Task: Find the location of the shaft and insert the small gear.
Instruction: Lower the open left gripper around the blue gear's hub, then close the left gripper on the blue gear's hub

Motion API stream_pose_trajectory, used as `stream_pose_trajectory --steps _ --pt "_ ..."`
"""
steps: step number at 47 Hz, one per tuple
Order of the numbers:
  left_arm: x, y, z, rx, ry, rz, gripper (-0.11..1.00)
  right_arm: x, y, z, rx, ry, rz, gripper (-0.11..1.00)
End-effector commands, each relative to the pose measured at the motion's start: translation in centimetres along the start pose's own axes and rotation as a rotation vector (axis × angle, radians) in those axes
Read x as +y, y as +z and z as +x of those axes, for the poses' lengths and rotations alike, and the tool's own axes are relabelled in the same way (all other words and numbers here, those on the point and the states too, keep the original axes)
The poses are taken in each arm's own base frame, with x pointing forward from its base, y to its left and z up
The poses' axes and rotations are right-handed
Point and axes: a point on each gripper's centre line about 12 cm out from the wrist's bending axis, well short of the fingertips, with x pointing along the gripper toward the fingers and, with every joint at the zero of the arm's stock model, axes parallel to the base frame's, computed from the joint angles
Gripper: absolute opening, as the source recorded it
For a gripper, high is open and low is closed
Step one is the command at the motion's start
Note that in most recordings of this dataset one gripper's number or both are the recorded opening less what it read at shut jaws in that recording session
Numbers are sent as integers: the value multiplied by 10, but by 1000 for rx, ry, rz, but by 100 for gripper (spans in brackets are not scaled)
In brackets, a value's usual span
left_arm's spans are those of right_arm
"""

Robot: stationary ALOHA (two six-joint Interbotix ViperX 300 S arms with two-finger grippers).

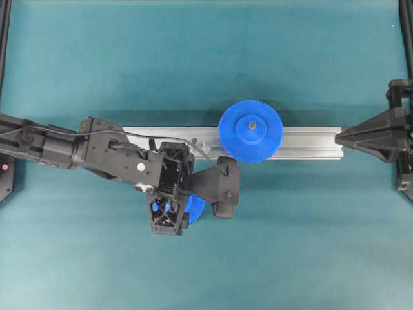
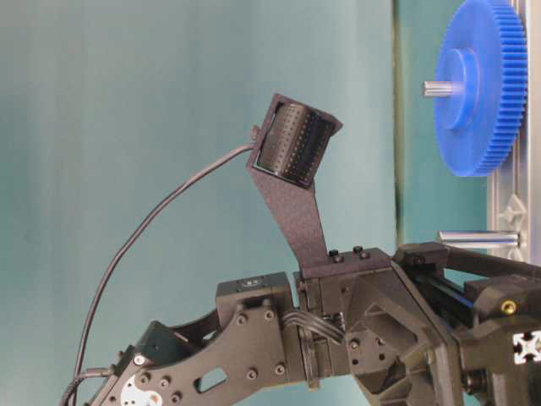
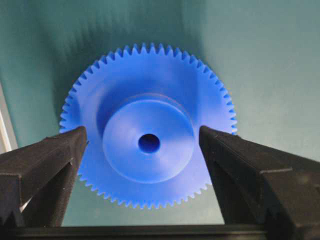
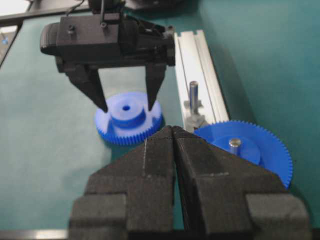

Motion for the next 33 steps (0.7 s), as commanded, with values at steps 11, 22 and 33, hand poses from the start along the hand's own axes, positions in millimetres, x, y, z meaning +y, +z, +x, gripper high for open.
stream_pose_trajectory --steps 11,22,33 --pt "9 0 -1 -5 7 -22 92 0 4 0 -14 -1 13 5" --pt "11 -2 2 -8 8 -24 92 0 4 -1 -19 -1 13 5" --pt "11 -1 2 -9 8 -26 92 0 3 -2 -17 -1 13 5"
